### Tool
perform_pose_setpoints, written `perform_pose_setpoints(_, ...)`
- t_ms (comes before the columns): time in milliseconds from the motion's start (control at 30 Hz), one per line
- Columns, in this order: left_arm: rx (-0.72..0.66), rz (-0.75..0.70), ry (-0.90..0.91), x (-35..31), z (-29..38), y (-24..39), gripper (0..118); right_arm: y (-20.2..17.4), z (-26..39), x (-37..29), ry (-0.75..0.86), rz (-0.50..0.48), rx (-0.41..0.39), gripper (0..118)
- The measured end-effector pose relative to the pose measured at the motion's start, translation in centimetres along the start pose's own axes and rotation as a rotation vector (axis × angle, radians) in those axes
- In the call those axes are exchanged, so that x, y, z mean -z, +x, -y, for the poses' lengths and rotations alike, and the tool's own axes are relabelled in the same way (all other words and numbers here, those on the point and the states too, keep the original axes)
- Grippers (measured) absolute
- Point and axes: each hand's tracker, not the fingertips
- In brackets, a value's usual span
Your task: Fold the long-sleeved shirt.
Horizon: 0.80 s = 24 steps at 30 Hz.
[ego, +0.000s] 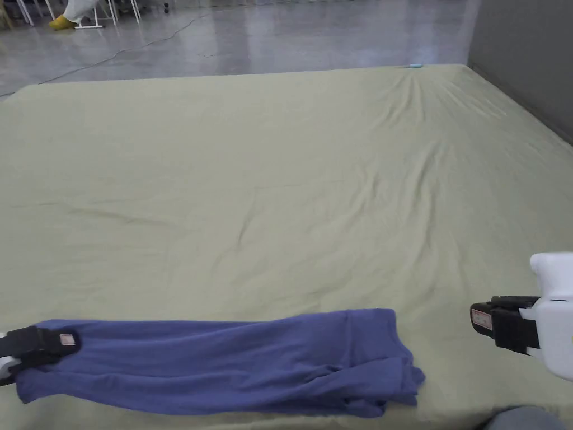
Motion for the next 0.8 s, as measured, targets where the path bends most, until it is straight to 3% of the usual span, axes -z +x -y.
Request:
perform_pose_setpoints(133,0.017,0.063,-0.025,-0.6,0.4,3.5,6,-0.1,0.1,0.0,0.002,-0.017,-0.004,0)
perform_pose_setpoints(333,0.110,0.318,-0.102,1.8,3.4,16.3,6,0.1,0.3,0.1,0.003,-0.016,0.000,0)
perform_pose_setpoints(500,0.258,0.294,-0.216,8.9,8.6,27.4,6,0.0,0.4,-0.1,0.006,-0.015,-0.014,0)
perform_pose_setpoints(633,0.301,0.262,-0.322,17.3,11.2,29.5,8,0.5,0.4,-0.2,0.016,-0.007,-0.014,0)
perform_pose_setpoints(667,0.301,0.251,-0.362,18.7,11.8,29.7,14,0.6,0.3,-0.3,0.026,-0.007,-0.013,0)
perform_pose_setpoints(700,0.312,0.239,-0.401,19.4,12.2,29.6,30,0.6,0.4,-0.5,0.030,-0.005,-0.012,0)
perform_pose_setpoints(733,0.327,0.255,-0.424,19.9,12.8,29.8,69,0.8,0.4,-0.7,0.034,-0.006,-0.013,0)
perform_pose_setpoints(767,0.299,0.273,-0.398,20.4,12.8,29.5,100,0.9,0.4,-0.8,0.037,-0.007,-0.013,0)
perform_pose_setpoints(800,0.261,0.305,-0.371,20.4,12.7,29.2,116,0.9,0.4,-0.8,0.040,-0.006,-0.013,0)
